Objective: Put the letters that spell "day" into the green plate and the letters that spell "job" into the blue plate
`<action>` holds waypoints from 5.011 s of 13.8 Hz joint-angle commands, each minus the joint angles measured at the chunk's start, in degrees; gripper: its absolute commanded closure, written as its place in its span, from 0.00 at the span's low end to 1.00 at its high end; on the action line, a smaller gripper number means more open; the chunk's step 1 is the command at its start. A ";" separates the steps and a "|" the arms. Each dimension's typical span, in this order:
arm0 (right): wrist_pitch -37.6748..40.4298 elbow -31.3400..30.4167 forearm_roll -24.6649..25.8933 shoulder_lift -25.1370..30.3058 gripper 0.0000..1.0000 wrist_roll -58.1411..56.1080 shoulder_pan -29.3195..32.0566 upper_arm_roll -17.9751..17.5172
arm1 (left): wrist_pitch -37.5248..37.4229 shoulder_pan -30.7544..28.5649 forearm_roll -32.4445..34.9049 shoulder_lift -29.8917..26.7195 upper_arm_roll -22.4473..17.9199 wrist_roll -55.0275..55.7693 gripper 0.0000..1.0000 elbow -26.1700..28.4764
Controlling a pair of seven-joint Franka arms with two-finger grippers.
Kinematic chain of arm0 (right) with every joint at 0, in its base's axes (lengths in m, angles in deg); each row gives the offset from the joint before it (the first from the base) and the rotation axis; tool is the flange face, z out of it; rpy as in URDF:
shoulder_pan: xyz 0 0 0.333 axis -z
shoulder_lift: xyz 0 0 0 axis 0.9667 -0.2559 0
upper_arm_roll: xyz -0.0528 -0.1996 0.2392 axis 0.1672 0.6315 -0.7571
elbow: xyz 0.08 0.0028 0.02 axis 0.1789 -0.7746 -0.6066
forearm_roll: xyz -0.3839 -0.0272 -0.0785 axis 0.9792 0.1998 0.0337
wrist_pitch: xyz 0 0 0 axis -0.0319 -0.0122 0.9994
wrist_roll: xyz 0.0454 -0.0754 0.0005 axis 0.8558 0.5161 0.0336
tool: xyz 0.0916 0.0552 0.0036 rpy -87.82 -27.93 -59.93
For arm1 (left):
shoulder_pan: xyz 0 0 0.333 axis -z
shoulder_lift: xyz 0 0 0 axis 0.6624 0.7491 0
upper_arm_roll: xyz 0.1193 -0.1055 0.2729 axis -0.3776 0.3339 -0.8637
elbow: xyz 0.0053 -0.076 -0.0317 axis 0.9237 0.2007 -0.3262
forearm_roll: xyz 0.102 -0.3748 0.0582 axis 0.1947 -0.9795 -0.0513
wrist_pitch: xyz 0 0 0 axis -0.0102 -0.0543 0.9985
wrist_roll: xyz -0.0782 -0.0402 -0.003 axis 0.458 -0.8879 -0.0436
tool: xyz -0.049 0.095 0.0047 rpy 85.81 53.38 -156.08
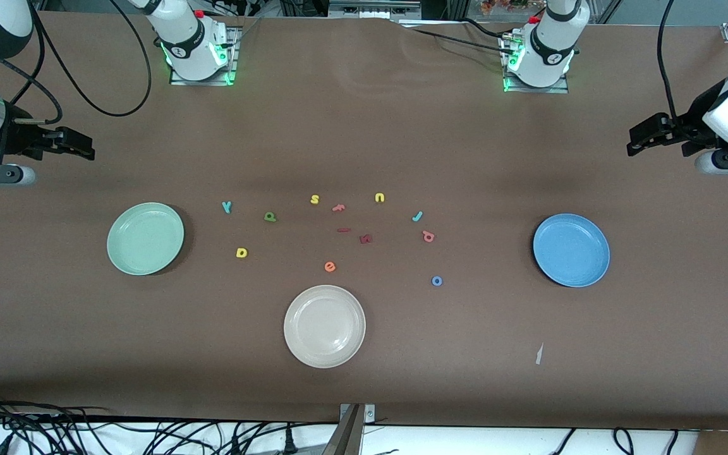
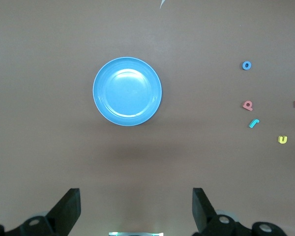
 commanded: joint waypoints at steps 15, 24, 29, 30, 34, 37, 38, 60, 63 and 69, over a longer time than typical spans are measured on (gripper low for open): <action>0.92 0.14 -1.19 0.39 0.00 -0.28 0.22 -0.03 | -3.59 -0.45 0.74 0.85 0.01 0.02 0.00 -1.31; 1.27 0.14 -1.19 0.39 0.00 -0.45 0.22 -0.03 | -3.86 -0.53 0.65 1.29 0.01 -0.07 0.00 -1.75; 1.27 0.14 -1.10 0.39 0.00 -0.45 0.22 -0.03 | -3.86 0.25 0.12 1.46 0.28 -0.07 0.00 -1.75; 1.27 0.14 -1.19 0.39 0.00 -0.45 0.22 -0.03 | -3.86 0.26 0.04 1.38 0.36 -0.50 0.00 -1.75; 1.27 0.14 -1.19 0.39 0.00 -0.45 0.22 0.05 | 5.24 1.47 -2.51 1.11 0.63 -1.03 0.00 4.02; 1.27 0.14 -1.19 0.39 0.00 -0.45 0.22 -0.03 | 5.72 4.82 -2.08 4.27 0.45 -0.94 0.00 4.93; 1.27 0.14 -1.10 0.39 0.00 -0.45 0.22 0.05 | 5.89 4.83 -2.34 4.71 0.45 -1.03 0.00 4.93; 1.27 0.14 -1.10 0.39 0.00 -0.45 0.22 0.05 | 53.60 28.29 -7.79 26.50 3.97 8.37 0.00 22.86; 1.27 0.14 -1.10 0.39 0.00 -0.45 0.22 0.05 | 58.70 29.52 -7.79 30.28 3.88 8.37 0.01 22.60; 1.27 0.14 -1.10 0.39 0.00 -0.45 0.22 0.05 | 60.56 30.32 -7.79 31.70 3.88 8.28 0.11 22.51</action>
